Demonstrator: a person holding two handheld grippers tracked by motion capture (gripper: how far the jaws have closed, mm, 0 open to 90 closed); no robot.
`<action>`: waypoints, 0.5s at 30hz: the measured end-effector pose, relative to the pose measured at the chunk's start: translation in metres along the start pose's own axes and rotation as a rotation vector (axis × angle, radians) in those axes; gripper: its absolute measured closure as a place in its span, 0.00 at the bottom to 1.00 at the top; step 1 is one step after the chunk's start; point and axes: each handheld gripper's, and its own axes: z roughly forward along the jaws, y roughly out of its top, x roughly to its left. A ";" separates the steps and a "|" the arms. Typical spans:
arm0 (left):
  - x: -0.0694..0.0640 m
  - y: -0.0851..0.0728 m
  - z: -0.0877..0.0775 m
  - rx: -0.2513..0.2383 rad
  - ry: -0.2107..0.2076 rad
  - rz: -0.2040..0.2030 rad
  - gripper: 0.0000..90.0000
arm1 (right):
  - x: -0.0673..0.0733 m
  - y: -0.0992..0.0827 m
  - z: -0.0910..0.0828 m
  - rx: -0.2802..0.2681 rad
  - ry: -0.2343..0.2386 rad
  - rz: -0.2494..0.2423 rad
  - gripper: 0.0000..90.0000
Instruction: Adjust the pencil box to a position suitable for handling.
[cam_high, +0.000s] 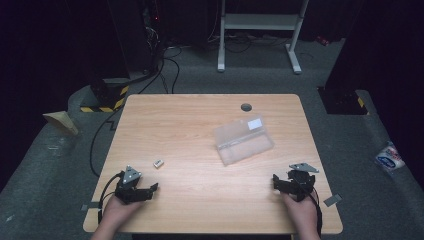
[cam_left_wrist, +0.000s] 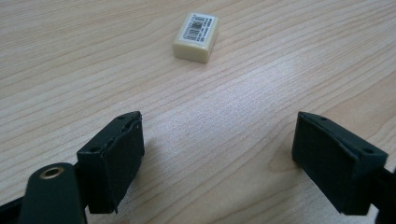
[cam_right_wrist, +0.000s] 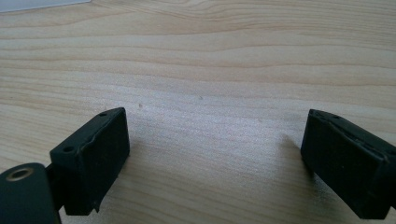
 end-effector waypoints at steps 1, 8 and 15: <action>0.000 0.000 0.000 0.000 0.000 0.000 0.19 | 0.000 0.000 0.000 0.000 0.000 0.000 0.08; 0.000 0.000 0.000 0.000 -0.001 -0.002 0.19 | 0.000 0.000 0.000 -0.002 0.003 -0.008 0.08; 0.000 0.000 0.000 0.000 -0.001 -0.003 0.19 | 0.000 0.000 0.000 -0.004 0.006 -0.011 0.09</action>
